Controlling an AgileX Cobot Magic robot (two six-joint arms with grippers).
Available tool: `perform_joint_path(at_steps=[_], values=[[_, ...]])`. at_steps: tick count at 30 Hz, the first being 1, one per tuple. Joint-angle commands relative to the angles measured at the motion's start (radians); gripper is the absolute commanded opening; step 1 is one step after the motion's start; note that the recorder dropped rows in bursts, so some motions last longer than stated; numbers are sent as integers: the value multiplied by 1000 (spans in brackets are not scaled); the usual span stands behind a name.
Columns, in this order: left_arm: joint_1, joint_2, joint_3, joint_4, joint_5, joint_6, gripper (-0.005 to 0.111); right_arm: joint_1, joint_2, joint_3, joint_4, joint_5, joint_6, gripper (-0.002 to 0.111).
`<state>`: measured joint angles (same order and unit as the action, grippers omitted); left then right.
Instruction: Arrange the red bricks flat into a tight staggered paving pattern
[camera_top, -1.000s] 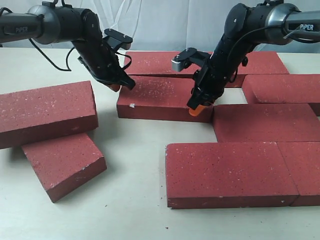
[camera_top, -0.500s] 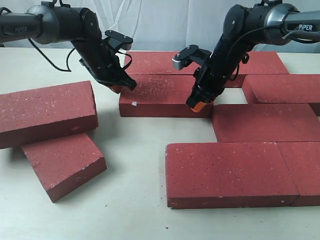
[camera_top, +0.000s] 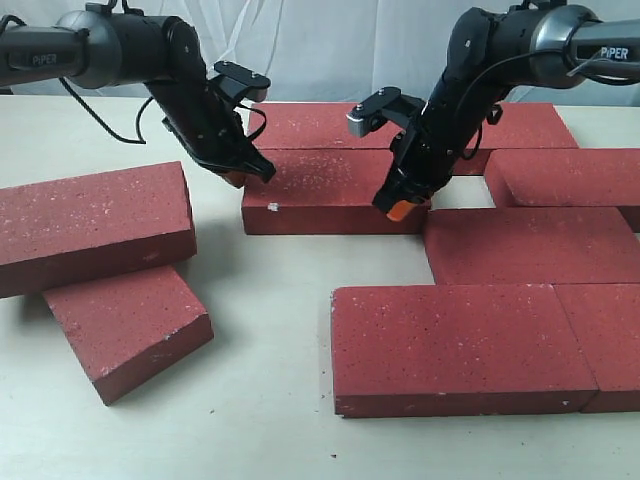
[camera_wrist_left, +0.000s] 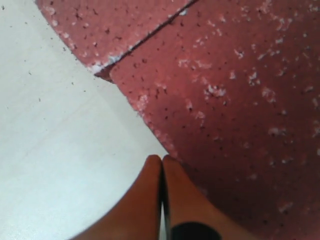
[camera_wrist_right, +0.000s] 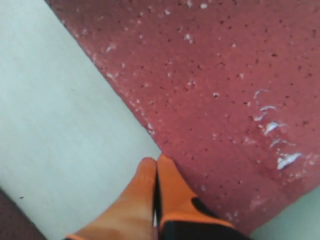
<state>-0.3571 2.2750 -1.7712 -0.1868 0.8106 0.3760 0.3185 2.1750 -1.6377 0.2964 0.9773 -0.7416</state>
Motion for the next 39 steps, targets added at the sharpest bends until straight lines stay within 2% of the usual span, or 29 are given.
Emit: perform_joint_path(at_steps=[1,13,22,29,39], values=[[-27,-4,-6,-52,-20,3,0,-4,-92,-2,-8,9,20,-1],[-36,-4,-6,-89,-38,3,0,-128,-118,-2,-2,23,99,-1],[-43,-2,-6,-141,-74,5,0,-246,-127,-2,120,1,142,-1],[-80,17,-6,-146,-106,5,0,-252,-190,103,122,-79,142,-1],[-85,28,-6,-207,-159,3,0,-252,-328,281,119,-208,142,-1]])
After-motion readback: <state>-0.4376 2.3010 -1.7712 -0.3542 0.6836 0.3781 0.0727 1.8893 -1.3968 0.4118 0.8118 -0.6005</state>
